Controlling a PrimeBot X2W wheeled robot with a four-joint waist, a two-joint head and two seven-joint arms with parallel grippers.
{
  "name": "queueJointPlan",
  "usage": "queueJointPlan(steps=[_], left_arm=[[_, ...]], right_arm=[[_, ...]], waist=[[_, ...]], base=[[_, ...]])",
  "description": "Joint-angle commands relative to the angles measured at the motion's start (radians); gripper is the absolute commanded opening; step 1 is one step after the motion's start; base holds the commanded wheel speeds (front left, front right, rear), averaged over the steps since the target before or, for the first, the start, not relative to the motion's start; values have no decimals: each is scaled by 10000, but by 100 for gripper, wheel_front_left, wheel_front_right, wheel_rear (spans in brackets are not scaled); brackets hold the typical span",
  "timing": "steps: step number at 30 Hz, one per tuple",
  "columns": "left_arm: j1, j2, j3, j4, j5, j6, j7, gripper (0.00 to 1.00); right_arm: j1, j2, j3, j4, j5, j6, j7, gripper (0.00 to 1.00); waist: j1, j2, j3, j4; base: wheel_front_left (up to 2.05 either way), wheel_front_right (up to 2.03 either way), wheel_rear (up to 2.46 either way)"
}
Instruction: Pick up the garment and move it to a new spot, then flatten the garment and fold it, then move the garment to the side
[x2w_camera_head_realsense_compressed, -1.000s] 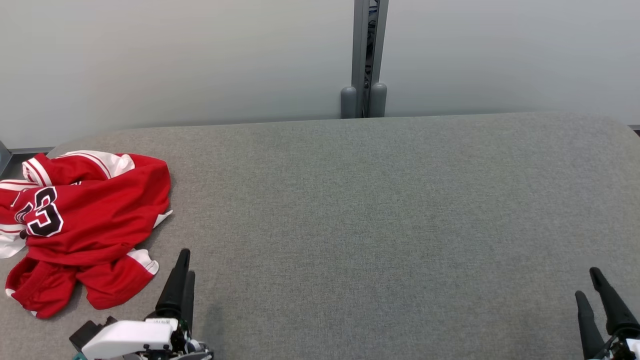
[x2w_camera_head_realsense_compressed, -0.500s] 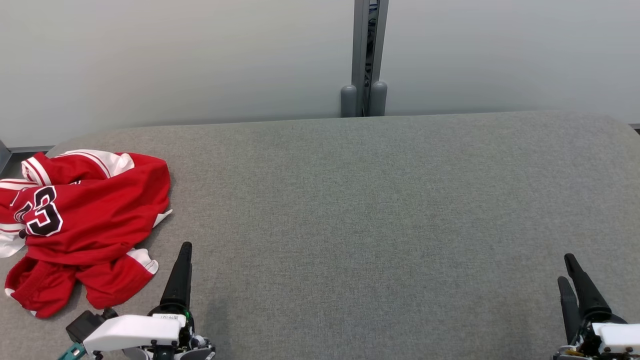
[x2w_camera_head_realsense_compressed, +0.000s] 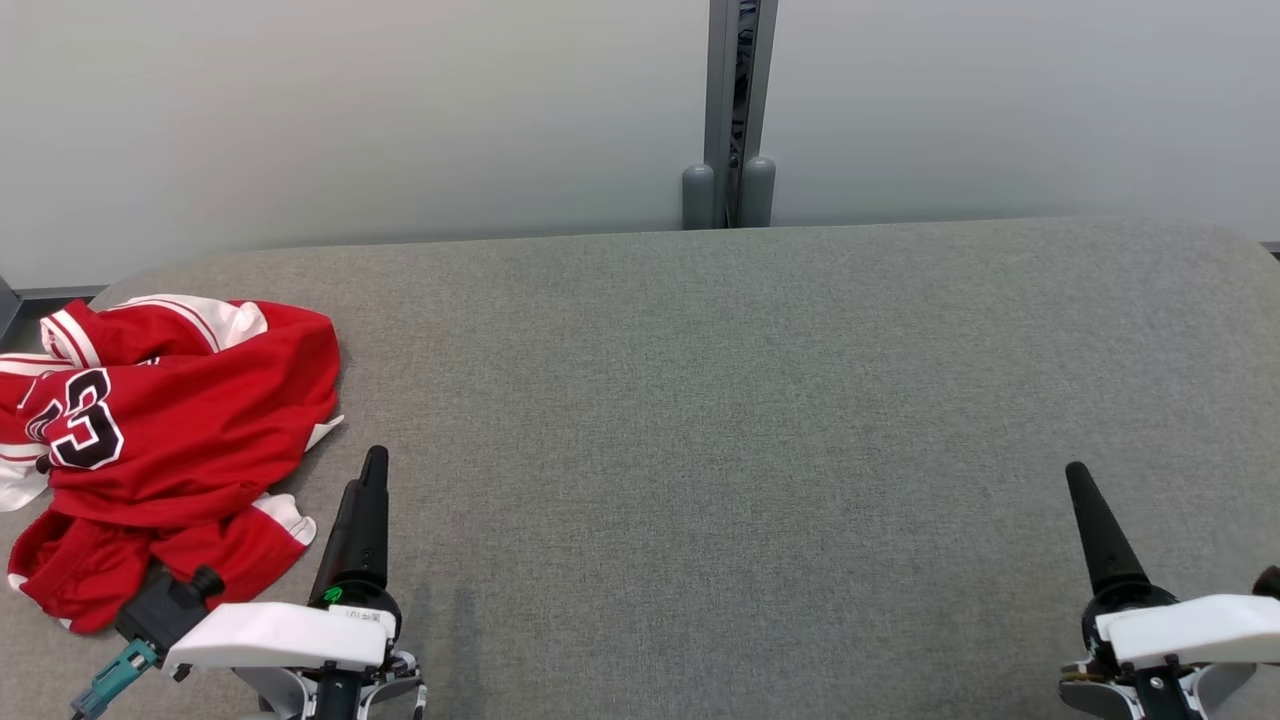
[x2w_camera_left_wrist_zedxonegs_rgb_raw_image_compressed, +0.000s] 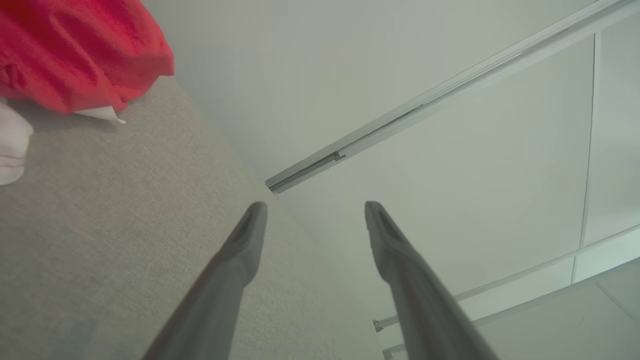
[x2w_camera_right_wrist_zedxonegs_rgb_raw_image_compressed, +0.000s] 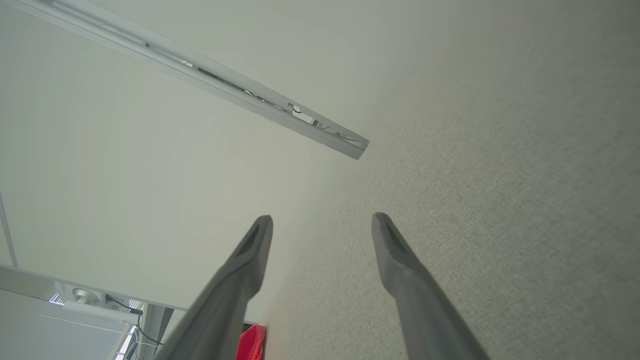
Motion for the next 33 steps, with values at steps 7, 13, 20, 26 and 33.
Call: queueJointPlan(steps=[7, 13, 20, 26, 33], left_arm=[[-266, 37, -91, -466, 1727, 284, -279, 100], [-283, 42, -163, -567, 2568, 466, -431, 100], [-322, 47, -206, -740, 3597, 689, -581, 100], [-336, 50, -279, -843, 4468, 828, -718, 100], [-350, 57, -323, -955, 5263, 964, -869, 100]], right_arm=[[-457, -224, 736, -356, -1709, 45, -469, 100], [-544, -240, 1052, -431, -2600, 48, -722, 100], [-637, -203, 1183, -450, -3401, 51, -970, 100], [-738, -206, 1465, -316, -4274, 53, -1204, 100], [-857, -192, 1672, -282, -5002, 56, -1445, 100]], waist=[[0, 0, 12, 11], [0, 0, 30, 20], [0, 0, 55, 41], [0, 0, 72, 60], [0, 0, 99, 71]], base=[[0, 0, 0], [0, 0, 0], [0, 0, 0], [0, 0, 0], [0, 0, 0]])
